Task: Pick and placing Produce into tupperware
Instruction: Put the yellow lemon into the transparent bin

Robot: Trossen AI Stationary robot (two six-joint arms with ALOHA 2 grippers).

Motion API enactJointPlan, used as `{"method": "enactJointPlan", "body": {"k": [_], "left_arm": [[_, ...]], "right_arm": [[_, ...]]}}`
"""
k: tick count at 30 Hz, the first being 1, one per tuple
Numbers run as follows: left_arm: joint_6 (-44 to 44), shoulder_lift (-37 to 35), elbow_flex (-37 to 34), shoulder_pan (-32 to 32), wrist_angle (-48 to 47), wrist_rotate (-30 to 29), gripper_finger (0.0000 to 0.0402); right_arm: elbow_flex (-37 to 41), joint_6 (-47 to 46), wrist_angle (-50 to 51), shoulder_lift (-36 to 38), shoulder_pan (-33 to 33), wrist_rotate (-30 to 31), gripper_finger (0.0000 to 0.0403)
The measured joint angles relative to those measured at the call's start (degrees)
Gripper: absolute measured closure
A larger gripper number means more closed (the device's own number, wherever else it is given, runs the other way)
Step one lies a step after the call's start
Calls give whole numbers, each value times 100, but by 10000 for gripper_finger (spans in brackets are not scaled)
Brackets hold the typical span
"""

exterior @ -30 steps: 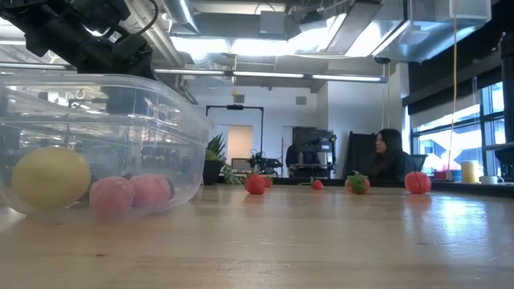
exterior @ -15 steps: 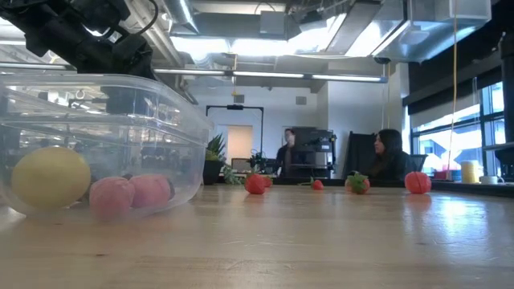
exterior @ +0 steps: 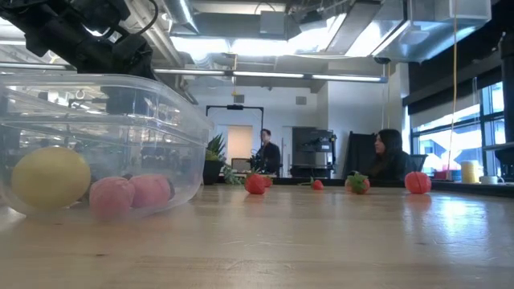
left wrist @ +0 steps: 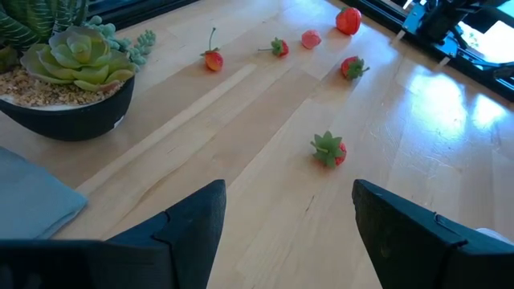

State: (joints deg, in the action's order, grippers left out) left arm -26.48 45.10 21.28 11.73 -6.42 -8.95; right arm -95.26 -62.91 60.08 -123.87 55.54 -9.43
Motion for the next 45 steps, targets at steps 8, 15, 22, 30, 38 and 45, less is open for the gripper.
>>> {"method": "enactJointPlan", "body": {"k": [8, 15, 22, 30, 38, 45], "left_arm": [[1, 0, 0, -1, 0, 0, 140], [-4, 0, 0, -1, 0, 1, 140], [-17, 0, 0, 0, 0, 2, 140], [-15, 0, 0, -2, -1, 2, 140], [-29, 0, 0, 0, 0, 1, 140], [-44, 0, 0, 0, -4, 2, 140]], "right_arm": [[0, 353, -70, -185, -31, -18, 62], [-20, 638, -143, -371, -32, -66, 118], [-20, 633, -149, -385, -68, -135, 187], [-15, 633, -146, -384, -165, -184, 198], [6, 661, 58, -276, -243, -137, 198], [7, 1178, 436, -213, -579, -128, 198]]}}
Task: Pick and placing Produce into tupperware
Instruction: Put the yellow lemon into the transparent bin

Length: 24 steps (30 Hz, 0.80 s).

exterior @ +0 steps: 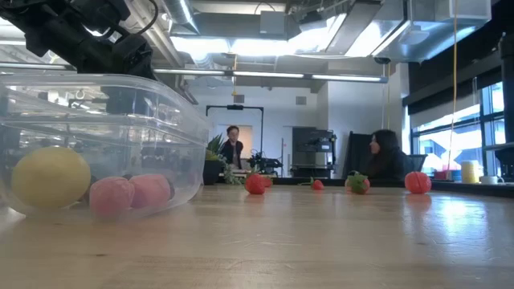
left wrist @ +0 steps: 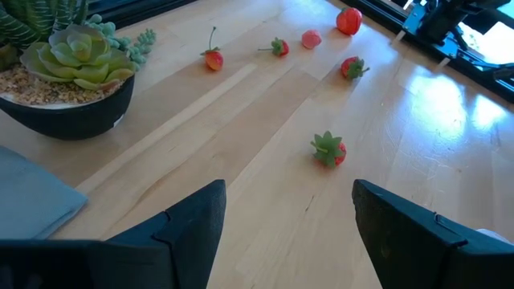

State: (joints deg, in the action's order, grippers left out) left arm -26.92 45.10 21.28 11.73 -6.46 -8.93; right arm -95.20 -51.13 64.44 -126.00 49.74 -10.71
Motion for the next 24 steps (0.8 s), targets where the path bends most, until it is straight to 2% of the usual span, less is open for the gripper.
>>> {"method": "enactJointPlan", "body": {"k": [11, 19, 24], "left_arm": [[29, 0, 0, -1, -1, 90, 140], [48, 0, 0, -1, -53, 92, 140], [48, 0, 0, -2, -61, 92, 140]], "right_arm": [[-11, 1158, 115, 12, -950, 46, 198], [-24, 1981, -237, 20, -2078, 437, 198], [-443, 2231, -395, 20, -2736, 584, 198]]}}
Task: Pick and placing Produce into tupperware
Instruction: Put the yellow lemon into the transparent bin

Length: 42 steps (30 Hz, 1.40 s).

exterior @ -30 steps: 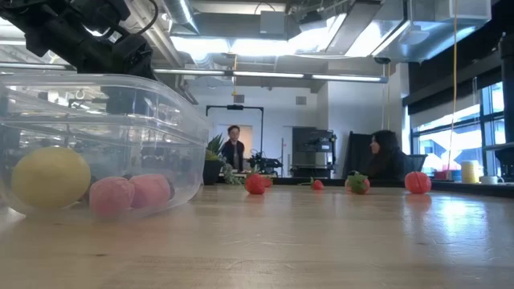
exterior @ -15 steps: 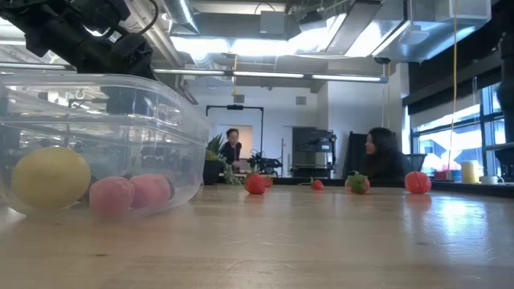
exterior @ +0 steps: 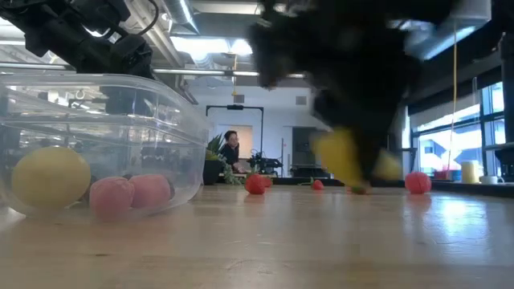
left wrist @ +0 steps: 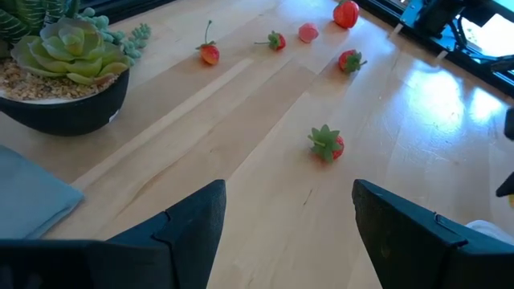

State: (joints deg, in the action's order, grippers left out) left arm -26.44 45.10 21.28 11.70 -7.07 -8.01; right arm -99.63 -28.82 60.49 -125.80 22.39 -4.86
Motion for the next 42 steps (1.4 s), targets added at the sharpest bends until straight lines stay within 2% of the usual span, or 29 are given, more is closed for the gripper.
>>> {"method": "enactJointPlan", "body": {"k": [9, 13, 17, 20, 31, 38, 42], "left_arm": [[2, 0, 0, 1, -20, 0, 140], [3, 0, 0, 0, -20, -1, 140], [4, 0, 0, 2, -22, -1, 140], [4, -1, 0, 1, -24, -2, 140], [310, -2, 0, 2, -104, -2, 140], [310, -2, 0, 0, -107, -2, 140], [310, -2, 0, 1, -105, -2, 140]], "right_arm": [[-1748, 503, -279, 11, -782, 126, 198], [-2219, 830, -1165, 13, -973, 269, 198], [-2111, 1128, -2550, 17, -1106, 266, 198], [-2009, 1286, -2957, -137, -1154, 264, 198], [-1682, 1245, -2769, -948, -1171, 182, 198], [-1681, 1038, -2647, -1102, -1173, 28, 198], [-1681, 942, -2621, -1074, -1206, 52, 158]]}}
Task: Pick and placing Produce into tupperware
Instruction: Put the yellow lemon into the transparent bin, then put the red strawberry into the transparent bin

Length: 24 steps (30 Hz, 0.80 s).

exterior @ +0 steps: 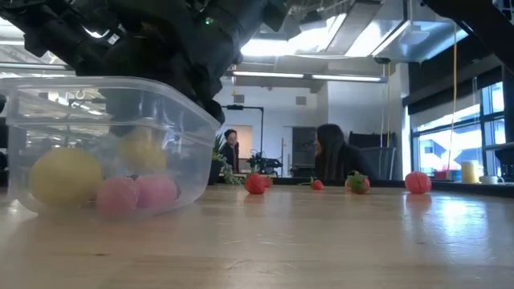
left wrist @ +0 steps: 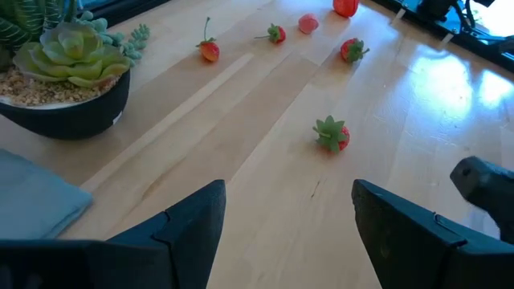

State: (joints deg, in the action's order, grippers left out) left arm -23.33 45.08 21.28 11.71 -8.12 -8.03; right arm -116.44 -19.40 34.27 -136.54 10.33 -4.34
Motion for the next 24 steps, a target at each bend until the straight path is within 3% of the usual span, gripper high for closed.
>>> {"method": "enactJointPlan", "body": {"k": [6, 9, 16, 24], "left_arm": [[0, 0, 0, 1, -2, 0, 140], [-2, 0, 0, 0, 0, 0, 140], [-9, 1, 0, -1, -18, 0, 140], [-15, 2, 0, -3, -78, 63, 140]], "right_arm": [[-113, -5, 162, 34, -24, -24, 102], [-445, 14, 466, 37, -29, -24, 99], [-1884, -197, 2206, 217, -330, 174, 108], [-1353, -1899, 3985, 1227, -1056, 1303, 113]]}}
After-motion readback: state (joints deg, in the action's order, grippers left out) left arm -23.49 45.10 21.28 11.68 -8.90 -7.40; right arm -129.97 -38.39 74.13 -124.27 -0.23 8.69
